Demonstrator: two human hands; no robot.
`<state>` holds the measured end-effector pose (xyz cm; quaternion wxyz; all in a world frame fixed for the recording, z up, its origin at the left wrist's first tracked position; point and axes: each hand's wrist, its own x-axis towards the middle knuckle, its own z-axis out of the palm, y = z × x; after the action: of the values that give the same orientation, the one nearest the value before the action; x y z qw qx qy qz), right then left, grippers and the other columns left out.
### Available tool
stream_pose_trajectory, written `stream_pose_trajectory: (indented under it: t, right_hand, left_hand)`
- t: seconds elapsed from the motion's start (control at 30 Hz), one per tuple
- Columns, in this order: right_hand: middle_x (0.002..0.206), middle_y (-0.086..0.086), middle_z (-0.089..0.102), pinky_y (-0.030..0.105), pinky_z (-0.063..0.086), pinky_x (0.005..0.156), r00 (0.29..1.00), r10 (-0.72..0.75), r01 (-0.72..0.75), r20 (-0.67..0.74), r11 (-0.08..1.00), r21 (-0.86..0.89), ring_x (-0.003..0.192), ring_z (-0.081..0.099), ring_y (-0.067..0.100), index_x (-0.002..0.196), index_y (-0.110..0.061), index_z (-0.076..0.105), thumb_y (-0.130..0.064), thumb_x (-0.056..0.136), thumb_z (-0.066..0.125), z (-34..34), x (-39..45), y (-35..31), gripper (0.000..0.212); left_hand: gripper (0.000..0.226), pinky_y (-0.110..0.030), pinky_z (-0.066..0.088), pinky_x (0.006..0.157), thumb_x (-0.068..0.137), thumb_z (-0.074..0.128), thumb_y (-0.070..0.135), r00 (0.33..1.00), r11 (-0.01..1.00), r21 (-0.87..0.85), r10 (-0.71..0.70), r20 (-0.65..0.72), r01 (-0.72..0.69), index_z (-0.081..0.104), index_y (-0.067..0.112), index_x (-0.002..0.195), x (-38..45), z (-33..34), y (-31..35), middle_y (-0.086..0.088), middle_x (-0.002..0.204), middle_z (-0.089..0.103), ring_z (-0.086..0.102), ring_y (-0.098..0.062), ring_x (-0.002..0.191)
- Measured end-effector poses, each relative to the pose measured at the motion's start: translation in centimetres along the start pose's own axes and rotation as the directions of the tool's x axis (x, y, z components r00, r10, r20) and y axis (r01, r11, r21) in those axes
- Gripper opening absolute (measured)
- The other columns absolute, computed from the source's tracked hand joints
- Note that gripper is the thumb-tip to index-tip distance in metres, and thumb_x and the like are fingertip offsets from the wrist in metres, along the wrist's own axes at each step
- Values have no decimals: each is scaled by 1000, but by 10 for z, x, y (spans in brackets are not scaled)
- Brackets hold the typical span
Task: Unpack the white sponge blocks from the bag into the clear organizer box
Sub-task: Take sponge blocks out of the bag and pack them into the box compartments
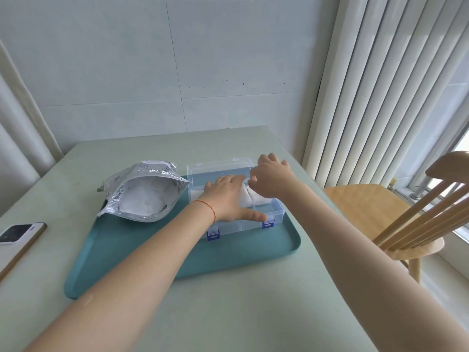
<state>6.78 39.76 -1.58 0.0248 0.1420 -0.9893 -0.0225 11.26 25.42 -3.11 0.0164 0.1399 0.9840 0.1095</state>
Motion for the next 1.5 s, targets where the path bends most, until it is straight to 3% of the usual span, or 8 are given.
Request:
stream_pose_trajectory:
  t: [0.07, 0.17, 0.3, 0.4, 0.57, 1.0, 1.4, 1.5]
  right_hand:
    - [115, 7, 51, 39, 34, 90, 979, -13, 34, -205, 994, 99, 115, 41, 27, 103, -16, 68, -31, 97, 42, -6, -5, -13, 30]
    - [92, 6, 62, 32, 39, 68, 963, 22, 67, -270, 946, 317, 89, 56, 28, 89, -12, 65, -23, 92, 46, -14, -9, -45, 23]
    - [72, 4, 60, 28, 38, 56, 970, -96, 194, -223, 857, 477, 65, 47, 23, 74, -12, 61, -24, 88, 51, -15, -13, -105, 21]
    - [77, 1, 56, 26, 34, 55, 973, -176, 221, -152, 904, 367, 71, 49, 24, 71, -19, 59, -24, 91, 49, -11, -13, -146, 22]
    - [78, -2, 48, 25, 32, 53, 991, -103, 108, -85, 993, 56, 75, 49, 23, 87, -18, 52, -29, 95, 56, -1, -8, -193, 14]
    - [107, -7, 66, 23, 36, 65, 997, -67, 53, -48, 967, -248, 98, 64, 16, 106, -20, 63, -7, 86, 61, 1, 5, -220, 24]
    - [112, -3, 64, 25, 35, 69, 984, -144, 109, -106, 953, -281, 104, 63, 19, 111, -18, 63, -7, 89, 58, -3, 2, -218, 25]
    - [108, 0, 66, 26, 37, 66, 983, -68, 37, -168, 983, -180, 99, 64, 23, 108, -15, 63, -1, 88, 53, -10, -3, -208, 27]
  left_hand:
    - [84, -39, 37, 105, 70, 64, 77, 982, 991, -118, 35, -184, -57, 49, 26, 135, -9, 0, -9, 1, 136, 53, 45, -20, 129]
    - [39, -27, 43, 68, 80, 54, 58, 841, 980, -173, -9, -541, -101, 67, 22, 88, -35, -3, -32, 2, 86, 63, 60, -22, 86]
    - [28, -24, 22, 48, 88, 58, 28, 766, 968, -213, -237, -598, 134, 50, 20, 63, -80, -13, -75, 4, 57, 46, 46, -24, 61]
    - [26, -29, 30, 51, 90, 53, 28, 757, 926, -217, -378, -533, 310, 60, 11, 72, -102, -17, -106, -3, 65, 57, 52, -31, 66]
    - [29, -33, 47, 77, 92, 51, 28, 782, 877, -236, -479, -399, 418, 66, 13, 111, -126, -12, -136, -10, 109, 68, 61, -33, 101]
    - [34, -29, 47, 84, 91, 51, 28, 798, 845, -414, -490, -350, 338, 64, 25, 123, -136, -4, -152, 3, 117, 69, 61, -25, 109]
    - [33, -34, 51, 87, 89, 54, 24, 775, 773, -568, -532, -340, 282, 69, 23, 118, -139, -1, -151, 3, 105, 71, 63, -24, 101]
    - [29, -29, 53, 75, 89, 53, 23, 797, 687, -692, -536, -279, 220, 68, 25, 112, -139, 3, -152, 3, 94, 74, 70, -22, 79]
